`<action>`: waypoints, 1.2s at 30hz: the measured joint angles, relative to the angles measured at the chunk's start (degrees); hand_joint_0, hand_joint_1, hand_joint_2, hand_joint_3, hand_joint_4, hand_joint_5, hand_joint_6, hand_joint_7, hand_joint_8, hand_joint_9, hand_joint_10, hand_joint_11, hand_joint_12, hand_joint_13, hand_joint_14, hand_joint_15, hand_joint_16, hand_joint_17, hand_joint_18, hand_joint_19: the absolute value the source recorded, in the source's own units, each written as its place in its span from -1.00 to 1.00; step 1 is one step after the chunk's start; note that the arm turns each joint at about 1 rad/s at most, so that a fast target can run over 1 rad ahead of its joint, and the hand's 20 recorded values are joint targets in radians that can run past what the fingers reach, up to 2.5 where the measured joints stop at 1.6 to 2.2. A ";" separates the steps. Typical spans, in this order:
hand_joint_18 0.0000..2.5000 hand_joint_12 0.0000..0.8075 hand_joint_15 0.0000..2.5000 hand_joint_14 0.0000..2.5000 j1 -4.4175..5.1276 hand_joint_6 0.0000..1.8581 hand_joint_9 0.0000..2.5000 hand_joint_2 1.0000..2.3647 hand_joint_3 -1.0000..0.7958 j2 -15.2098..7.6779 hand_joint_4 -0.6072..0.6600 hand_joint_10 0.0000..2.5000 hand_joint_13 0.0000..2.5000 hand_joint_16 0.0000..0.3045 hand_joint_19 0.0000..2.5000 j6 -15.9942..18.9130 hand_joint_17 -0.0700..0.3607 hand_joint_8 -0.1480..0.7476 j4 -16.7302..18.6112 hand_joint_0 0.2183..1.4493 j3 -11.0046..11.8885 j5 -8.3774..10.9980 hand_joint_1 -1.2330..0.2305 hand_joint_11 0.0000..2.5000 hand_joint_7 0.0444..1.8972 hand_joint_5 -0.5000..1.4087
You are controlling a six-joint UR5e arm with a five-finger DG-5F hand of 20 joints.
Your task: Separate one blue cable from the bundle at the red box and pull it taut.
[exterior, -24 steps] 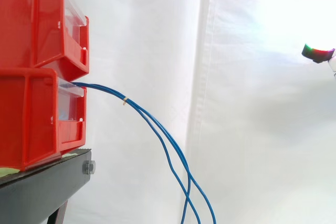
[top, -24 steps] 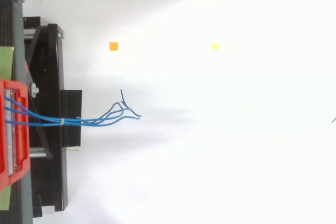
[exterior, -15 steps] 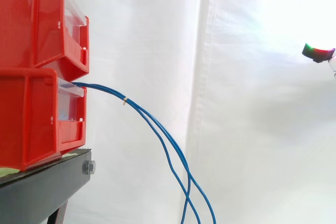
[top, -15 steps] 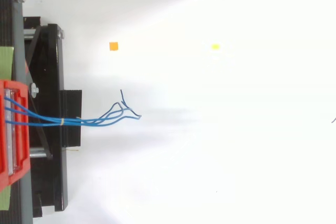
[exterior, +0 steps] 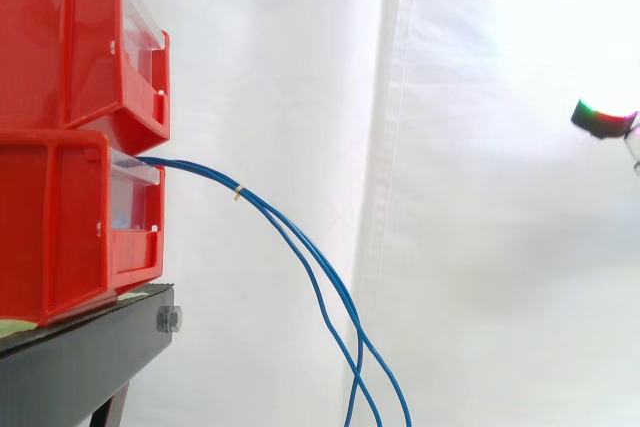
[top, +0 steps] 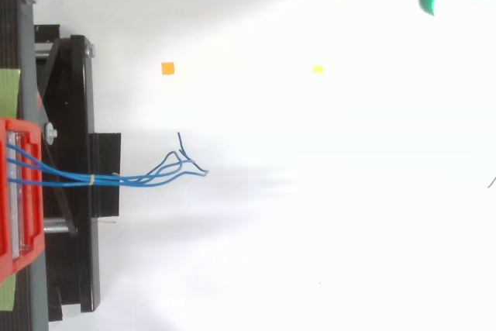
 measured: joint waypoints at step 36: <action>-0.72 -0.15 -0.83 -0.99 3.54 -0.46 -0.59 -1.00 -0.44 -18.41 0.20 -0.99 -0.64 -0.73 -0.71 -5.19 -0.25 -0.07 9.27 -0.49 12.31 1.66 -0.12 -0.78 -0.17 -0.69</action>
